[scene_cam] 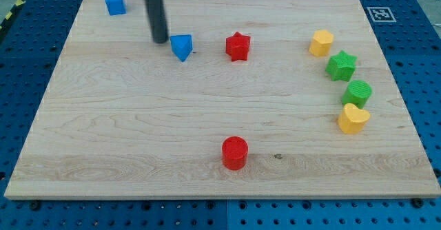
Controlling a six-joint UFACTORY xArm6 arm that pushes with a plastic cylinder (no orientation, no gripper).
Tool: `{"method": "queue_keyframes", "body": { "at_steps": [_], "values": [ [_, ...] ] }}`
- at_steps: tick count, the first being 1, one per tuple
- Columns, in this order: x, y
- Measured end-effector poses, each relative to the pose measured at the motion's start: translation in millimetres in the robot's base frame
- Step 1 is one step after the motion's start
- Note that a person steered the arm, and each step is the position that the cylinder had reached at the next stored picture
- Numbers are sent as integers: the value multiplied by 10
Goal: Push the blue cube to the left of the blue triangle
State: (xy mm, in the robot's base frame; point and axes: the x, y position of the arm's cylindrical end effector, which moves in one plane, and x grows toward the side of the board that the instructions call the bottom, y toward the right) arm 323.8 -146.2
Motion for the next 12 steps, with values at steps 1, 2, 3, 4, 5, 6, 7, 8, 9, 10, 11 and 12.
{"method": "queue_keyframes", "body": {
  "at_steps": [1, 2, 3, 4, 5, 6, 7, 8, 9, 10, 11, 12],
  "values": [
    [-39, -765],
    [-394, -1419],
    [-1093, -1537],
    [-1321, -1448],
    [-1324, -1234],
    [-1325, -671],
    [-1299, -569],
    [-1271, -624],
    [-1270, -769],
    [-1181, -779],
    [-1055, -637],
    [-956, -625]
  ]
}}
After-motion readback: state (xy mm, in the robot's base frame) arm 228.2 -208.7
